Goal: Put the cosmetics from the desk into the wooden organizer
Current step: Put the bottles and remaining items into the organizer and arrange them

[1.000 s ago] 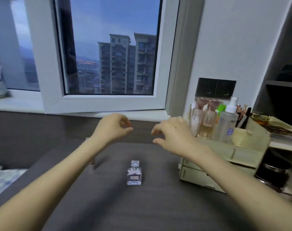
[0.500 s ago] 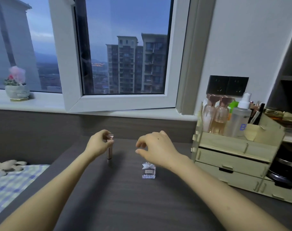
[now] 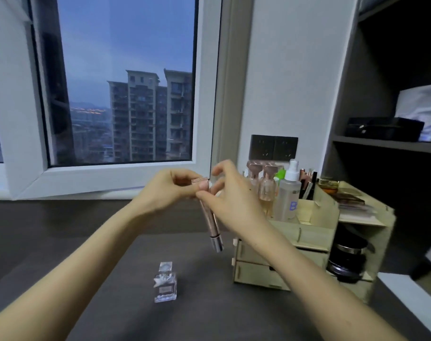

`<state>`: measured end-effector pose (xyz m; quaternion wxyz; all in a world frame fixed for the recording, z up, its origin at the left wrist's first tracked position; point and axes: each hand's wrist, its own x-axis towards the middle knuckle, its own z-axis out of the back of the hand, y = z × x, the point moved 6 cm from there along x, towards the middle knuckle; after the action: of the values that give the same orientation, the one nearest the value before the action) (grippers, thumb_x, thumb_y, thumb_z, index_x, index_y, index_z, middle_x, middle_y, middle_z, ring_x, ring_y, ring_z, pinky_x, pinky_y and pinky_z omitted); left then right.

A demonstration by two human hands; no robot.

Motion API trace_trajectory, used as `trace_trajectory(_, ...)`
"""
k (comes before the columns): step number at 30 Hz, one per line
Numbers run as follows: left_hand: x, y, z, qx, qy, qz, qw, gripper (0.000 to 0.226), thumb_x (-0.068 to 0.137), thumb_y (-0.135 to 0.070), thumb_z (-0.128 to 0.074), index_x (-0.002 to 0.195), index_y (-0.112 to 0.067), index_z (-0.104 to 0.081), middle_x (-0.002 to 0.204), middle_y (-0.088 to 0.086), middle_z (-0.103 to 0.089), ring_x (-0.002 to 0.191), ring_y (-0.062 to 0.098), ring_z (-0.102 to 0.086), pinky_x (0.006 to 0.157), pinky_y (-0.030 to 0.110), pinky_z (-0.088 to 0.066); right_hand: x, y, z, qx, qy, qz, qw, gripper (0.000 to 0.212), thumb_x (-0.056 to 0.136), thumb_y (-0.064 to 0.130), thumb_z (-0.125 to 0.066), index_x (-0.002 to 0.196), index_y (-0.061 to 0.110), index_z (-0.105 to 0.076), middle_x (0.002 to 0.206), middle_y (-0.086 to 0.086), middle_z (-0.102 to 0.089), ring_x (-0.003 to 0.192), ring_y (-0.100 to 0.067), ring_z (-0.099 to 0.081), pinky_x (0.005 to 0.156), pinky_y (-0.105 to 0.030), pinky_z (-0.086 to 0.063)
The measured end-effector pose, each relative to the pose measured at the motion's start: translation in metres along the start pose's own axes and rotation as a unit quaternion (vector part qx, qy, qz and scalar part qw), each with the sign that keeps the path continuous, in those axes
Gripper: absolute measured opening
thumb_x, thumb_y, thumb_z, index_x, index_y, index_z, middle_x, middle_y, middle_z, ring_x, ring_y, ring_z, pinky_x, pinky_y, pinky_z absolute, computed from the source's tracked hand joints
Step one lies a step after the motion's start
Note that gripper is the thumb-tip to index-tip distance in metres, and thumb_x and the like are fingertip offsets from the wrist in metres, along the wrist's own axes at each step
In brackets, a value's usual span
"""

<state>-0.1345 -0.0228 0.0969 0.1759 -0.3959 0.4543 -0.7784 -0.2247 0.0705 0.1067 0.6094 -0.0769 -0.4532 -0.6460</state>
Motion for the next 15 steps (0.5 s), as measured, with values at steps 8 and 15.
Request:
trace_trajectory(8,0.064,-0.054,-0.086,-0.119,0.082,-0.050,0.988,0.002,0.081,-0.005,-0.065,0.083,-0.005,-0.066,0.077,0.011,-0.069,0.068,0.016,-0.066,0.079,0.027,-0.057,0.023,-0.048,0.110,0.057,-0.018,-0.044,0.997,0.022,0.078,0.016,-0.074,0.096,0.022,-0.065,0.069,-0.006,-0.064,0.048,-0.010,-0.055,0.045,-0.021,-0.042)
trace_trajectory(15,0.114,-0.026,-0.097,0.123,-0.029,-0.065,0.990,0.013,0.089,-0.021,-0.058,0.096,-0.018,-0.069,0.086,-0.010,-0.067,0.083,0.008,-0.063,0.085,0.030,-0.054,0.058,-0.092,0.196,0.131,-0.220,-0.049,0.965,0.021,0.087,0.003,-0.060,0.105,0.011,-0.054,0.071,-0.007,-0.063,0.042,-0.004,-0.059,0.042,-0.017,-0.048)
